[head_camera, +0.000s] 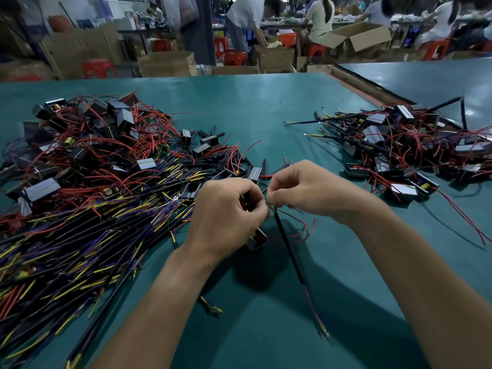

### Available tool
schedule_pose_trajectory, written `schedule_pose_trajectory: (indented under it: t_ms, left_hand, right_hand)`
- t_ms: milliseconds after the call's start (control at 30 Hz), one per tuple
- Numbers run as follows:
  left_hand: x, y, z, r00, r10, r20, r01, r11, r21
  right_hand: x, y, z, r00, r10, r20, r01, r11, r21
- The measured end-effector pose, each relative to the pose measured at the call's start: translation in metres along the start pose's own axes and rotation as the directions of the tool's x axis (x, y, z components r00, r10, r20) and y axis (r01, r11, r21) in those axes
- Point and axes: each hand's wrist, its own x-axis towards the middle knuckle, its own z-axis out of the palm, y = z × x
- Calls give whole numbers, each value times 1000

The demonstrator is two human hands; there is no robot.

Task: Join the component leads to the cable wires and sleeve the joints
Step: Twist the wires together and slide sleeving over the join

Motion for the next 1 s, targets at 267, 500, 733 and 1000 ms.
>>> schedule_pose_trajectory:
  t_ms: [267,500,733,1000]
  left_hand:
    - [6,1,-1,882,-422,209,471,789,-394]
    - [9,-2,-4,775,-530,344,631,619,-468]
    - [3,3,-1,962,-208,174,248,936,-251]
    - [5,2,0,945,-278,170,320,892,-320]
  right_hand:
    - [-3,3,0,937,-308,-164,263,933,-246]
    - [-5,0,1,900,-403,-165,330,879,-345]
    - [-2,-3,-2,997,-74,-30,72,995,-73]
    - [-5,-1,-6,989,-143,-22,144,989,29]
